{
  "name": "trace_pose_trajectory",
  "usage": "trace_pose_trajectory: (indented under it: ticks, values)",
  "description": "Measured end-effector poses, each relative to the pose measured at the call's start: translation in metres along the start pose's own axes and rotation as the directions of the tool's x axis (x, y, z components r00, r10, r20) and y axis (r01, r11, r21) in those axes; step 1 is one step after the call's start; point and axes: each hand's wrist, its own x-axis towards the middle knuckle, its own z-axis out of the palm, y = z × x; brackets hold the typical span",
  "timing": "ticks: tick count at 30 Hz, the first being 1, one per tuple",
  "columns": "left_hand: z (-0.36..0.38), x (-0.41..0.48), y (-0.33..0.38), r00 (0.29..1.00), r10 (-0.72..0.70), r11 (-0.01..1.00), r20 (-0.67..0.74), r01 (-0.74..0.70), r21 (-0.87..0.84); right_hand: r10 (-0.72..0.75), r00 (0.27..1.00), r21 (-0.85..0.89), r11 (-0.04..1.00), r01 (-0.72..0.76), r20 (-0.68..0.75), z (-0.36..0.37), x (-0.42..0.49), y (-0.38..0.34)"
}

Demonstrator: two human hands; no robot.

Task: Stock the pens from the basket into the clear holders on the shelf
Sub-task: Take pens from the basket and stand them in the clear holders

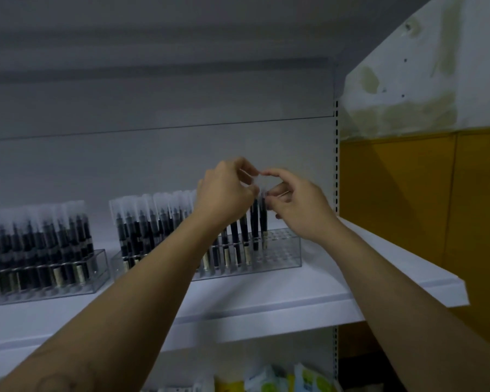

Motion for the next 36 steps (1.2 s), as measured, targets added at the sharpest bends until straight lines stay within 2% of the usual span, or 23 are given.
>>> trace_pose_trajectory:
  ticks: [4, 7, 14, 24, 27, 32, 36]
  values:
    - [0.002, 0.002, 0.0, 0.998, -0.059, 0.998, 0.005, 0.059, 0.014, 0.0, 0.986, -0.24, 0.97, 0.04, 0.164, -0.009, 0.001, -0.002]
    - [0.004, 0.001, -0.001, 0.995, -0.099, 0.985, 0.004, 0.097, 0.14, 0.033, 0.972, -0.237, 0.971, 0.024, 0.234, -0.011, -0.001, -0.002]
    - [-0.002, -0.011, -0.001, 0.999, 0.031, 0.964, -0.041, -0.019, 0.266, 0.048, 0.978, -0.284, 0.959, 0.011, 0.201, -0.014, -0.013, -0.007]
    - [-0.039, -0.059, -0.002, 0.987, 0.148, 0.912, -0.055, -0.115, 0.394, -0.046, 0.985, -0.385, 0.917, 0.108, 0.166, -0.015, -0.033, -0.045]
    - [-0.053, -0.081, -0.007, 0.987, 0.151, 0.918, -0.062, -0.117, 0.379, -0.084, 0.981, -0.386, 0.911, 0.147, 0.177, -0.002, -0.047, -0.061]
    - [-0.084, -0.126, -0.021, 0.983, 0.168, 0.909, -0.07, -0.127, 0.397, -0.112, 0.964, -0.282, 0.942, 0.179, 0.239, 0.024, -0.077, -0.087]
    - [-0.108, -0.168, -0.045, 0.993, 0.112, 0.889, -0.047, -0.079, 0.451, -0.132, 0.949, -0.219, 0.955, 0.199, 0.286, 0.051, -0.106, -0.103]
